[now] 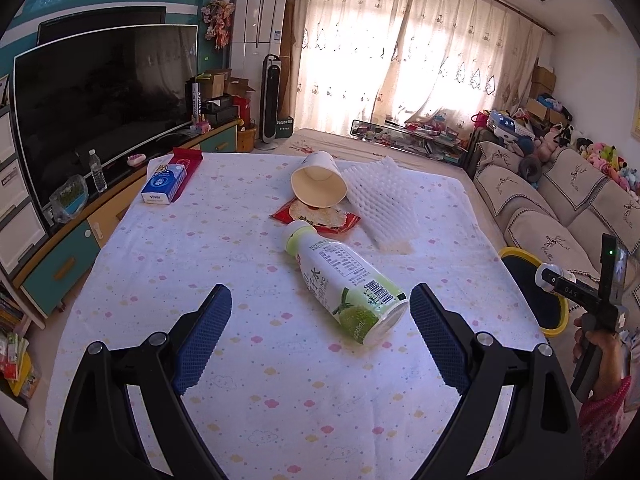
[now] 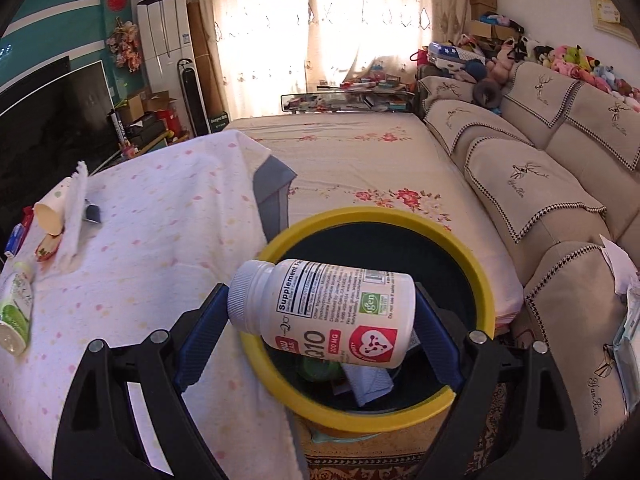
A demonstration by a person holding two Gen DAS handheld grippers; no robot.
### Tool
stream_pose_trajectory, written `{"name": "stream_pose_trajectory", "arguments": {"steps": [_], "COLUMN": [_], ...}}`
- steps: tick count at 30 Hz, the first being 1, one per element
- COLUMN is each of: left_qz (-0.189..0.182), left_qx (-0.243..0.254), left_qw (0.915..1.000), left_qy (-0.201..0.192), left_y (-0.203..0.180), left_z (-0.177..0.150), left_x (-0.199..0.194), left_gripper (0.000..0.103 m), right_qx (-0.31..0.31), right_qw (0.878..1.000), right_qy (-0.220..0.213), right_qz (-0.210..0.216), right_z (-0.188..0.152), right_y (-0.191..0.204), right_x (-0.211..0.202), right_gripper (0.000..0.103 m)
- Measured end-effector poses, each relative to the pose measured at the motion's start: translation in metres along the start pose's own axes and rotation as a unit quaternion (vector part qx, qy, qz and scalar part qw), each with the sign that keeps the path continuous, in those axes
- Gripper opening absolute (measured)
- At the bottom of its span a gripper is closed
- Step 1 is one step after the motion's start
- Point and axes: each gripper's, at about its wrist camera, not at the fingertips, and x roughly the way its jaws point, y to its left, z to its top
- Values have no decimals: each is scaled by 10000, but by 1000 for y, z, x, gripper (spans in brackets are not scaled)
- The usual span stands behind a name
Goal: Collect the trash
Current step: 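Carry the supplement bottle over the bin and open the right tool, then reach the left tool to the green-labelled juice bottle and grasp it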
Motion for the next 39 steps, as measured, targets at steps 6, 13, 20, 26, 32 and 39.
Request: {"name": "stream_pose_trajectory", "arguments": {"steps": [6, 13, 20, 26, 32, 39], "left_qz": [-15, -84, -194, -125, 28, 276], "left_qx": [110, 213, 208, 198, 60, -140], "left_qw": [9999, 9995, 9987, 9980, 9972, 9961], "left_qy": [101, 207, 434, 580, 739, 826], "left_y": [-16, -29, -36, -48, -52, -34], "left_z": [2, -1, -10, -11, -10, -9], "left_x": [13, 22, 44, 76, 108, 121], "left_gripper": [89, 89, 89, 89, 89, 89], "right_qx": [111, 349, 316, 229, 182, 190], "right_qw": [9995, 9986, 9992, 9996, 9997, 9996], "right_qy": [266, 339, 176, 154, 182, 210], "right_qz": [-148, -212, -173, -70, 6, 55], "right_z": [-5, -7, -7, -8, -9, -9], "right_y": [-20, -31, -27, -17, -10, -9], "right_x": [36, 46, 31, 26, 25, 27], "right_gripper": [84, 85, 85, 85, 85, 85]}}
